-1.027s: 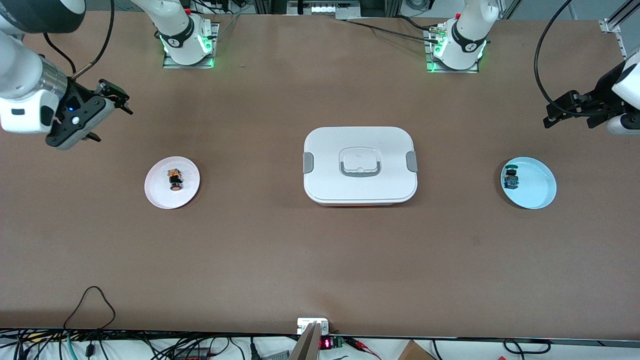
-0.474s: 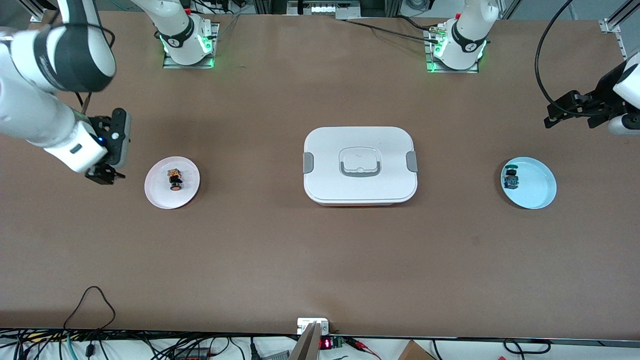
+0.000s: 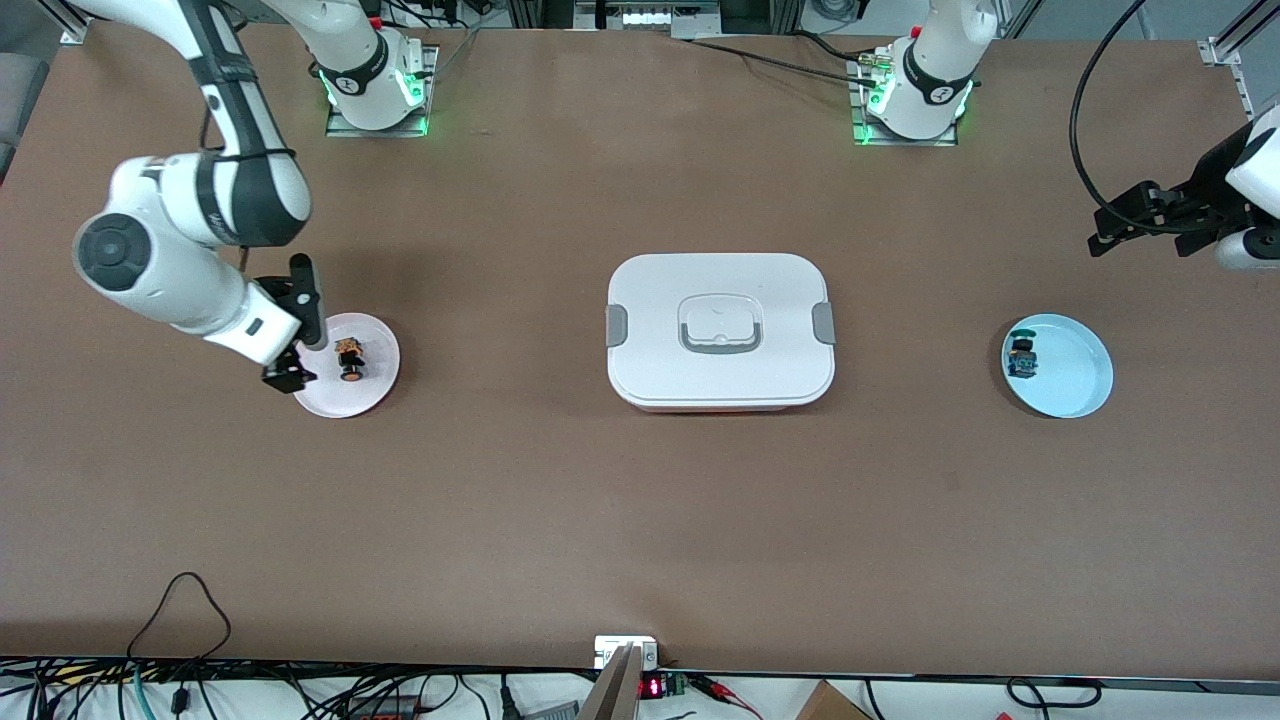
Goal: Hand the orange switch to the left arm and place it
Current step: 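Lower the right gripper over the orange switch on the white plate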
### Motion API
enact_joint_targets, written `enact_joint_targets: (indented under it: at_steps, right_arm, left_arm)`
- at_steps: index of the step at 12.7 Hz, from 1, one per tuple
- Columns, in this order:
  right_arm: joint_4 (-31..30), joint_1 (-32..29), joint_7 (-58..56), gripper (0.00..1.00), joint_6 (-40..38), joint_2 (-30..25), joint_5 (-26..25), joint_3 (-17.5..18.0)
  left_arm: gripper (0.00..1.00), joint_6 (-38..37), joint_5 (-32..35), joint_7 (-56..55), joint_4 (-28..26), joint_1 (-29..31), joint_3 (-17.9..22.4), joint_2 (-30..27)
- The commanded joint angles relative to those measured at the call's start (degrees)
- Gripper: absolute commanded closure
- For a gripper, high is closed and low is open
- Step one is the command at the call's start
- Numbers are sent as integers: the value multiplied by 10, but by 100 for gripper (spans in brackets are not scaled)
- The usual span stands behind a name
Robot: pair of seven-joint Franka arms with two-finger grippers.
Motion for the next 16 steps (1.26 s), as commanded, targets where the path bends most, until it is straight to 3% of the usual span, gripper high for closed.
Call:
enact_joint_targets:
  at_steps: [1, 5, 12, 16]
  right_arm:
    - [-39, 12, -63, 0, 74, 20, -2, 2]
    - [-83, 3, -65, 0, 152, 37, -2, 1]
    - [-100, -15, -53, 0, 168, 50, 14, 2]
    - [-128, -16, -53, 0, 215, 54, 25, 2]
  left_arm:
    - [0, -8, 9, -3, 13, 1, -1, 8]
    - [0, -8, 10, -3, 13, 4, 0, 8]
    - [0, -9, 10, -4, 13, 6, 0, 8]
    - [0, -9, 10, -3, 13, 6, 0, 8]
